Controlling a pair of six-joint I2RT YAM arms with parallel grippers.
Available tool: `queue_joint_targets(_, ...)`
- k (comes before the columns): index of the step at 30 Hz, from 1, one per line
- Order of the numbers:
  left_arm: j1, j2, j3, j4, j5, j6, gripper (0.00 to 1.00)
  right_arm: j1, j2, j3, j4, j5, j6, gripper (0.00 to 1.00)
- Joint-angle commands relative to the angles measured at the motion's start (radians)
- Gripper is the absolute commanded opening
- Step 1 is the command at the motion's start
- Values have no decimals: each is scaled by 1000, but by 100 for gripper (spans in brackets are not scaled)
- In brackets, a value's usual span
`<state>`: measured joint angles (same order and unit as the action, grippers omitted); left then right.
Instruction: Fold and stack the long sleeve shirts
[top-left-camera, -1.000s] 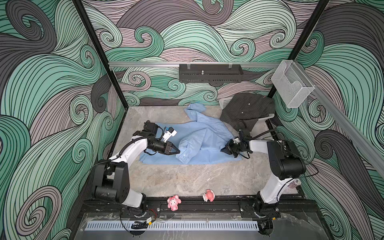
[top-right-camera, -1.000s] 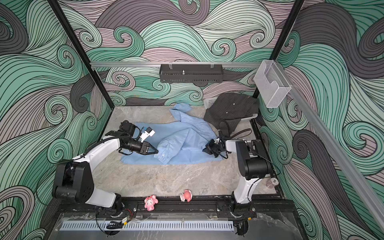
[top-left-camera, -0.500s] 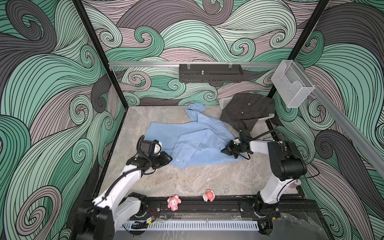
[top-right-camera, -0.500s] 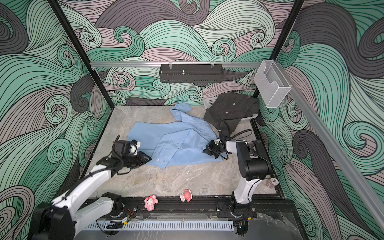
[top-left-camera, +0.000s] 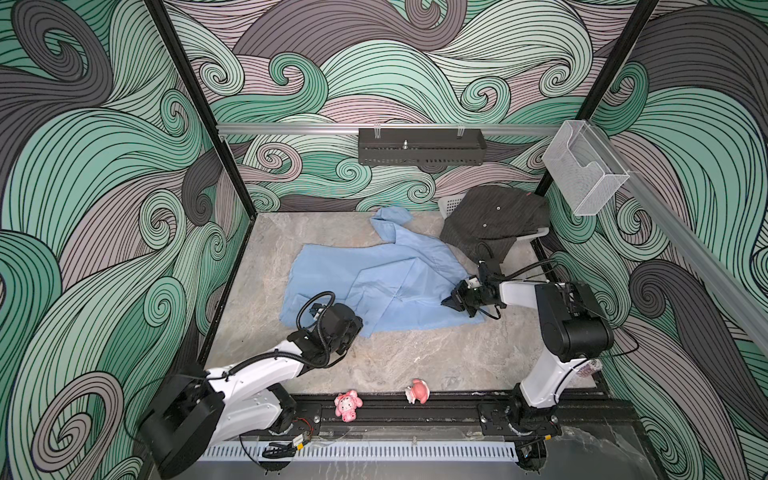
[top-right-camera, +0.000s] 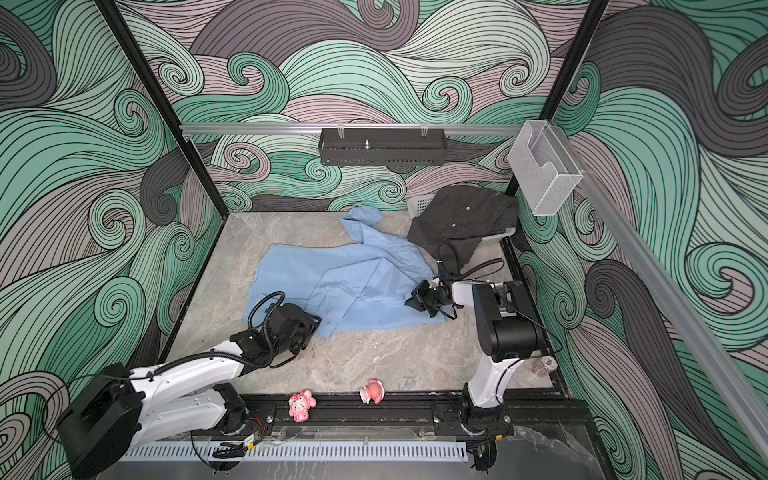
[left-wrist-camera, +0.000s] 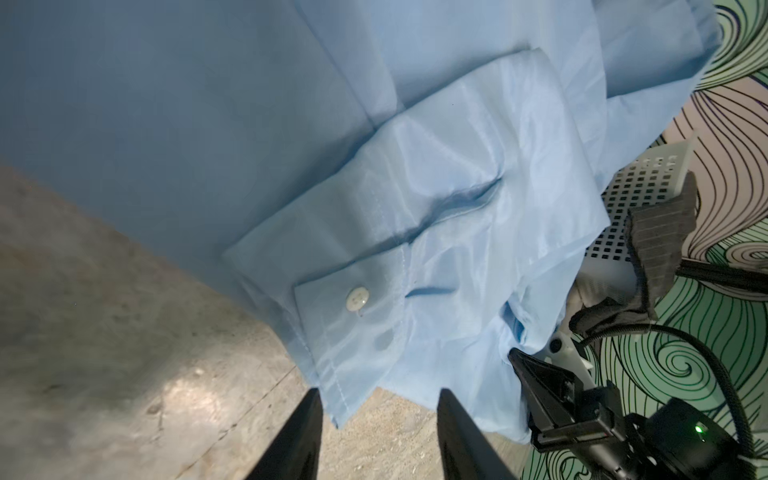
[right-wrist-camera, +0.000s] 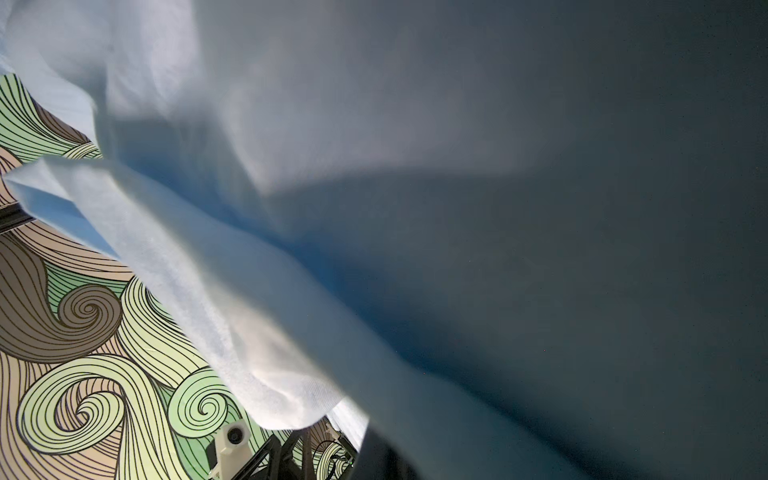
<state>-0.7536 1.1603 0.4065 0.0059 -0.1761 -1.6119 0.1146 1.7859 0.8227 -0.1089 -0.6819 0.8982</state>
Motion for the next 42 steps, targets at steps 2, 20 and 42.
queue_joint_targets(2, -34, 90, 11, 76, -62, -189, 51, -6, -21, 6, -29, -7, -6, 2)
queue_joint_targets(20, -64, 246, 49, 178, -24, -246, 34, -13, -5, 13, -41, 2, -15, 2)
queue_joint_targets(42, -9, 31, 132, -27, -113, -89, 0, -35, 13, -1, -40, 14, -25, 2)
